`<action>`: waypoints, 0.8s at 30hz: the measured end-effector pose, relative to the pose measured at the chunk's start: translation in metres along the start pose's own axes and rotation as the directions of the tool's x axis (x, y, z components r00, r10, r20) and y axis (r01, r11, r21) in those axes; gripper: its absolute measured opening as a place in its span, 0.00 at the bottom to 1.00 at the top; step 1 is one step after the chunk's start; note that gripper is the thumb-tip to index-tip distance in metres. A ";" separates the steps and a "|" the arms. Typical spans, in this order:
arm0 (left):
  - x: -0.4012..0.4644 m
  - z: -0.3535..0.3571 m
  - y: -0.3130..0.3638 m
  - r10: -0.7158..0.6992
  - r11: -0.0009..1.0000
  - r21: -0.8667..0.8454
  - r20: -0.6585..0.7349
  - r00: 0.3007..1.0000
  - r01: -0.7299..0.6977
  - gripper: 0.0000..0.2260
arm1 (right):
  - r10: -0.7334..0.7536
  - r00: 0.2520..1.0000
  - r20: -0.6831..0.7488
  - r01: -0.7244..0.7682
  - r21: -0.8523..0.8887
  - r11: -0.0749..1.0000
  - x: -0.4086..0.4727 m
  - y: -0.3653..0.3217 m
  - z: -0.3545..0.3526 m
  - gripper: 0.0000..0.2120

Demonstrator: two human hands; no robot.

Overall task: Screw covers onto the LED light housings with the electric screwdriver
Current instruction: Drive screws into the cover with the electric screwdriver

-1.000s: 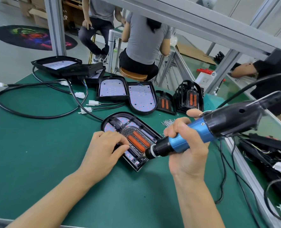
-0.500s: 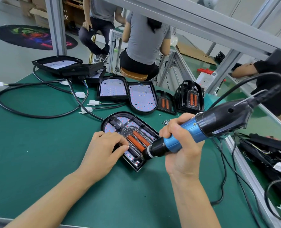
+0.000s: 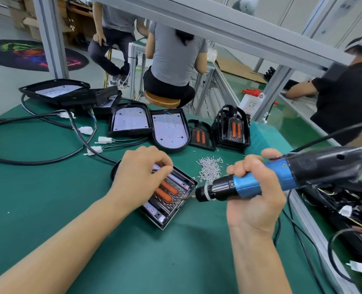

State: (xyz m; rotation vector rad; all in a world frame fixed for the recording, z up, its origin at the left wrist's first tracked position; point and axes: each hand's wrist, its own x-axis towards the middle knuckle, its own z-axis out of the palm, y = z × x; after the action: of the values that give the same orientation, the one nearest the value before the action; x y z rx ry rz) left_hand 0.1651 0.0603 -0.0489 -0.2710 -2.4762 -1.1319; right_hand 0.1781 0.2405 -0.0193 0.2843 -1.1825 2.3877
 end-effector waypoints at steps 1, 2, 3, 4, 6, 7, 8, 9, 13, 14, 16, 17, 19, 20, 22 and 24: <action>0.012 0.006 0.005 0.018 1.000 0.024 0.015 1.000 -0.018 0.03 | -0.020 0.999 -0.038 0.020 0.010 1.000 0.005 -0.003 -0.003 0.12; 0.024 0.012 0.009 0.033 0.998 0.057 0.040 0.999 -0.035 0.03 | -0.040 0.996 -0.074 0.041 0.017 0.999 0.010 -0.007 -0.006 0.12; 0.036 0.020 0.013 0.042 0.994 0.096 0.077 0.996 -0.050 0.03 | -0.061 0.993 -0.104 0.064 0.020 0.998 0.015 -0.009 -0.010 0.12; 0.049 0.029 0.015 0.046 0.989 0.136 0.122 0.991 -0.063 0.03 | -0.082 0.988 -0.129 0.085 0.021 0.996 0.020 -0.012 -0.013 0.12; 0.072 0.048 0.017 0.027 0.973 0.218 0.245 0.969 -0.082 0.03 | -0.112 0.980 -0.162 0.117 0.020 0.993 0.031 -0.015 -0.018 0.13; 0.082 0.059 0.017 0.001 0.961 0.261 0.310 0.951 -0.086 0.03 | -0.122 0.978 -0.172 0.126 0.014 0.992 0.036 -0.015 -0.021 0.13; 0.089 0.070 0.017 -0.029 0.947 0.308 0.365 0.931 -0.091 0.03 | -0.127 0.975 -0.180 0.130 0.005 0.991 0.040 -0.015 -0.023 0.14; 0.095 0.080 0.016 -0.056 0.929 0.356 0.409 0.911 -0.102 0.04 | -0.129 0.973 -0.189 0.131 -0.005 0.991 0.044 -0.013 -0.024 0.14; 0.107 0.108 0.008 -0.113 0.863 0.476 0.508 0.854 -0.169 0.08 | -0.128 0.969 -0.209 0.115 -0.071 0.991 0.054 -0.003 -0.032 0.14; 0.108 0.111 0.005 -0.124 0.853 0.489 0.528 0.840 -0.181 0.08 | -0.132 0.968 -0.212 0.117 -0.084 0.990 0.055 0.000 -0.033 0.14; 0.111 0.113 0.003 -0.137 0.832 0.513 0.556 0.820 -0.210 0.08 | -0.137 0.966 -0.220 0.120 -0.092 0.989 0.057 0.005 -0.036 0.14; 0.111 0.114 0.003 -0.138 0.820 0.527 0.561 0.816 -0.224 0.08 | -0.135 0.965 -0.223 0.117 -0.091 0.989 0.058 0.006 -0.037 0.14; 0.111 0.115 0.004 -0.137 0.785 0.564 0.562 0.816 -0.257 0.08 | -0.124 0.965 -0.233 0.107 -0.087 0.990 0.059 0.010 -0.038 0.14; 0.111 0.115 0.005 -0.132 0.759 0.588 0.560 0.818 -0.280 0.08 | -0.122 0.965 -0.234 0.105 -0.086 0.991 0.060 0.011 -0.038 0.14; 0.109 0.117 0.006 -0.109 0.704 0.628 0.557 0.824 -0.331 0.11 | -0.129 0.966 -0.224 0.111 -0.090 0.990 0.062 0.014 -0.038 0.14; 0.108 0.119 0.007 -0.086 0.670 0.641 0.568 0.818 -0.375 0.14 | -0.143 0.967 -0.209 0.121 -0.112 0.986 0.065 0.018 -0.034 0.16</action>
State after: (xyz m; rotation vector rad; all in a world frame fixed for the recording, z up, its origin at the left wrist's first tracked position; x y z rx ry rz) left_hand 0.0369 0.1561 -0.0674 -0.6177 -3.0967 0.1466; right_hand 0.1131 0.2781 -0.0284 0.0660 -1.1381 2.1745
